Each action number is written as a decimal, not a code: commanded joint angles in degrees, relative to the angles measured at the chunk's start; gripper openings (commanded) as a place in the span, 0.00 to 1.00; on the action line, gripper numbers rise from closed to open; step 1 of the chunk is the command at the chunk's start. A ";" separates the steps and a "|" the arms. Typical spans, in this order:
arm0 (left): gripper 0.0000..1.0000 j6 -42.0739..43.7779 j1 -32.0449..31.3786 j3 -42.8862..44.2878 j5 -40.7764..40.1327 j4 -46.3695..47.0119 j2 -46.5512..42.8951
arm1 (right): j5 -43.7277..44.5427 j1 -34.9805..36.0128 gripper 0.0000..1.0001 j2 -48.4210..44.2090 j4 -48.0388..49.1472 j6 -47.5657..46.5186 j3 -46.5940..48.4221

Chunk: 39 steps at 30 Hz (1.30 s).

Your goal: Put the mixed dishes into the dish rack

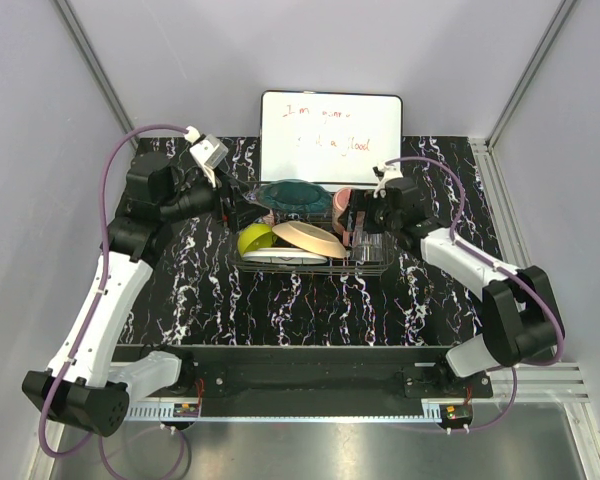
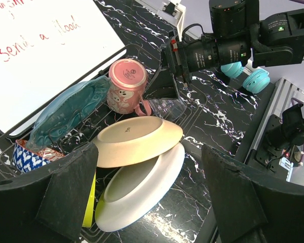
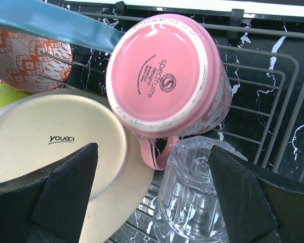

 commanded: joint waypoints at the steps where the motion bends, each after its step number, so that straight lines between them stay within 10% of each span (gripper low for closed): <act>1: 0.86 0.81 0.24 0.12 0.61 3.07 -1.51 | -1.92 0.15 0.96 -2.74 -1.44 1.10 -2.05; 39: 0.85 0.64 0.24 -0.32 0.18 5.35 -1.95 | -5.80 1.03 0.91 -19.09 -13.92 2.86 -4.79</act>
